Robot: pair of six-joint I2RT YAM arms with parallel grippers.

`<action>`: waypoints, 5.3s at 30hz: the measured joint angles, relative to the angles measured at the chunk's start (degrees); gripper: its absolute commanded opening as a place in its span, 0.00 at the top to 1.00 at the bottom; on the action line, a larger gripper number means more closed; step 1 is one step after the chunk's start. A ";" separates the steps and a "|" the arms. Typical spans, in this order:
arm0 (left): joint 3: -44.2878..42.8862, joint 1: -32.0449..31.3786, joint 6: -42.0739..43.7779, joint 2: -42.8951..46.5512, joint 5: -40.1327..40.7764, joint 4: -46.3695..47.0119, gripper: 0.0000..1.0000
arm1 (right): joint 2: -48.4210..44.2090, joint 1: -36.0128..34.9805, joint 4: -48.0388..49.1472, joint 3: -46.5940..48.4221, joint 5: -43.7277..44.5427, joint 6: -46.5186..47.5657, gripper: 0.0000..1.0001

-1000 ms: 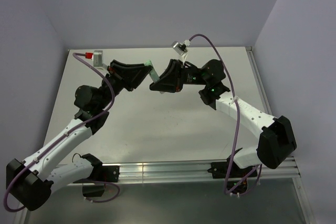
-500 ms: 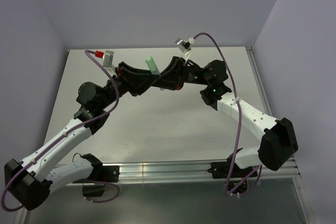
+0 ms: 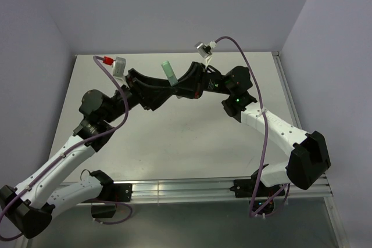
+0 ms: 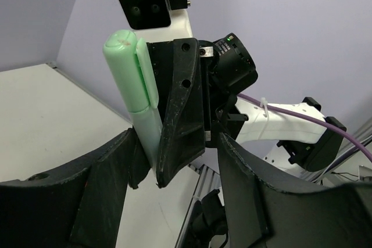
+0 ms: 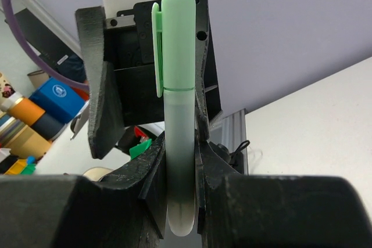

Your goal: Insert the pens into the pen caps

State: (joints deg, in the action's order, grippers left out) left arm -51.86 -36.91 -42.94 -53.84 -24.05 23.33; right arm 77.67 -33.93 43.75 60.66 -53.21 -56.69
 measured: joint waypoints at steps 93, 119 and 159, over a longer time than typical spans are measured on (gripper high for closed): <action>-6.01 9.27 -11.56 -10.51 -10.47 15.28 1.00 | 0.81 -1.40 -10.51 5.03 -2.71 8.61 1.00; -4.96 2.75 -5.46 -8.92 0.42 15.02 1.00 | 2.34 1.20 -8.46 8.09 -10.43 3.78 1.00; -12.00 2.12 -1.07 -10.80 8.04 -8.04 1.00 | -4.87 2.95 -26.53 3.48 5.51 12.07 0.18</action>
State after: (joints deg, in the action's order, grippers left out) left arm -63.86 -34.79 -44.01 -64.64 -16.01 15.29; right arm 72.79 -30.98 17.21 64.14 -47.70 -44.62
